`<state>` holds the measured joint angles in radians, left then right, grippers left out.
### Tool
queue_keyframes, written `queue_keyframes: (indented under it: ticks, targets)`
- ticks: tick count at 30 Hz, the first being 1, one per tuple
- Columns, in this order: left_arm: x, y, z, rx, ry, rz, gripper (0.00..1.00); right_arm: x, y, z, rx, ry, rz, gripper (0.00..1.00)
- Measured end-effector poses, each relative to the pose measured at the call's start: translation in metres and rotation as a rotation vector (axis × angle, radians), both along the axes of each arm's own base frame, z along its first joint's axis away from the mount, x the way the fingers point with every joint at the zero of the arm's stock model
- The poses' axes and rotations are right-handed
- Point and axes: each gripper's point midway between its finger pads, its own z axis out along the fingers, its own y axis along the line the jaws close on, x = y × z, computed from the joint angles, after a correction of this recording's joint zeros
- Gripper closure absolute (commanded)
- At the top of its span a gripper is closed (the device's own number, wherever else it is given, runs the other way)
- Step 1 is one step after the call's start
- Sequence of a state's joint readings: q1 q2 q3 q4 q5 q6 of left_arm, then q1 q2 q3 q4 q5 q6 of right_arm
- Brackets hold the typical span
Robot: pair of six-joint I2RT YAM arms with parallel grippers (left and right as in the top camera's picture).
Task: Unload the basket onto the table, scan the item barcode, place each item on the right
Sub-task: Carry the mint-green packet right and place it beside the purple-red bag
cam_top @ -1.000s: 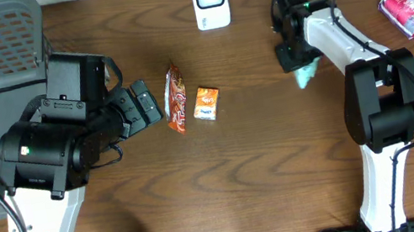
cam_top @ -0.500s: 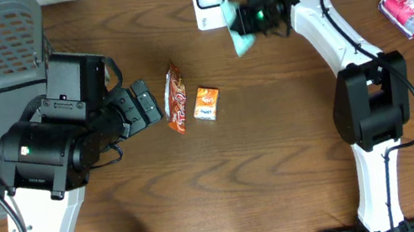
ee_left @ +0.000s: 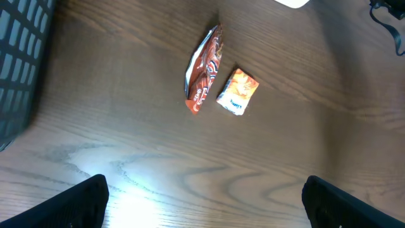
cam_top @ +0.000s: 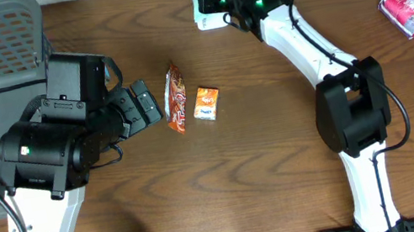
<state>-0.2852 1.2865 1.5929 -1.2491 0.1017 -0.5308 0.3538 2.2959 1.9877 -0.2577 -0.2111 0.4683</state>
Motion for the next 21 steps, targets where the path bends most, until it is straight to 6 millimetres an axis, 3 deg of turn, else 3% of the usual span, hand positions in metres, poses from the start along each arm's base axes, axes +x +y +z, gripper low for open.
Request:
queue_keyframes:
  ticks: [4,8,10,15,19,21]
  targets:
    - [0.000,0.000,0.000,0.000,0.000,0.000,0.02,0.002,-0.018,-0.010,-0.035,0.033,-0.054,0.99]
    - [0.000,0.000,0.000,0.000,0.000,0.000,0.02,0.003,-0.070,-0.030,-0.083,0.141,-0.140,0.99]
    - [0.000,0.000,0.000,0.000,0.000,0.000,0.02,0.004,-0.115,-0.037,-0.102,0.205,-0.214,0.99]
    - [0.000,0.000,0.000,0.000,0.000,0.000,0.02,-0.010,-0.273,-0.042,-0.133,0.357,-0.485,0.99]
    - [0.000,0.000,0.000,0.000,0.000,0.000,0.02,-0.055,-0.397,-0.042,-0.125,0.484,-0.730,0.99]
    - [0.000,0.000,0.000,0.000,0.000,0.000,0.02,-0.081,-0.443,-0.045,-0.105,0.542,-0.832,0.99]
